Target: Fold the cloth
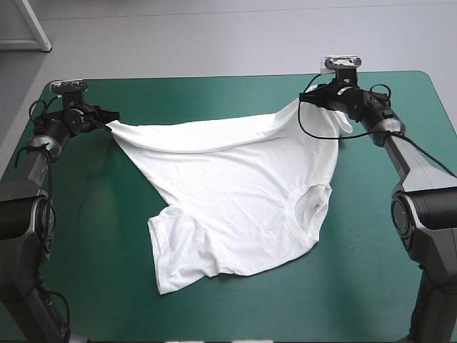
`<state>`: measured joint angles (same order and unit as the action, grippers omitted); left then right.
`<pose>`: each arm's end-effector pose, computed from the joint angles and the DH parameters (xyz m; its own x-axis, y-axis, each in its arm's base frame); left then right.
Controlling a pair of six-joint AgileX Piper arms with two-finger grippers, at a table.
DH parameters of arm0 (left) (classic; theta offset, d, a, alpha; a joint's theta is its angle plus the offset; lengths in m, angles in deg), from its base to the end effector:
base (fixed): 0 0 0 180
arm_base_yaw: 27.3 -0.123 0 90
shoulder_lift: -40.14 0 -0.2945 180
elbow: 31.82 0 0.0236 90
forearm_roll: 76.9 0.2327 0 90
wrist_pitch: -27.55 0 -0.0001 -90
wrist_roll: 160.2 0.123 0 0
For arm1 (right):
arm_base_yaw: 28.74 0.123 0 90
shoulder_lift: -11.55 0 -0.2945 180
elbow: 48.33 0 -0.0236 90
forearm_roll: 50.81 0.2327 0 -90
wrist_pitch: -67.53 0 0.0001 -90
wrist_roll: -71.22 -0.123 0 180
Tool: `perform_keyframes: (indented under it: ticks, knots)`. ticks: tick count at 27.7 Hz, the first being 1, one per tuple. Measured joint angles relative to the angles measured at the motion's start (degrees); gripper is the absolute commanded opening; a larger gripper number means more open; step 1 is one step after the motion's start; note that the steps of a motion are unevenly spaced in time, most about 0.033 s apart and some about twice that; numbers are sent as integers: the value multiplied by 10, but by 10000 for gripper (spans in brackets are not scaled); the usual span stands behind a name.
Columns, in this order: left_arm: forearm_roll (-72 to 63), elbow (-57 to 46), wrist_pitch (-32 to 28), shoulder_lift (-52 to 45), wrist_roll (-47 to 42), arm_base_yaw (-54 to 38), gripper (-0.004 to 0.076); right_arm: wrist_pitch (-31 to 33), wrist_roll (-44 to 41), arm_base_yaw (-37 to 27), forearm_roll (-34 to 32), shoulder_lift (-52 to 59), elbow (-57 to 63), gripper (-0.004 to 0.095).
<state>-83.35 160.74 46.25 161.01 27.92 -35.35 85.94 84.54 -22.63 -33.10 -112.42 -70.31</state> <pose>0.4736 0.0625 0.2512 -0.5980 -0.0492 -0.8000 -0.0905 0.9959 0.0064 0.4994 0.0654 0.2815 -0.5016 0.0081 -0.8651 -0.1584 0.9822 0.1010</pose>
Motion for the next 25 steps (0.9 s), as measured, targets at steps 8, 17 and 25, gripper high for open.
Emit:
perform_keyframes:
  ticks: [8,17,25]
  knots:
    - [27,14,47,-8,-1,0,685,31,-20,-1,0,40,-17,903]
    - [-3,48,313,-178,-1,0,663,244,-81,-13,-56,209,-26,881]
    - [-54,-31,519,-347,-1,31,657,465,-120,-13,-114,237,29,711]
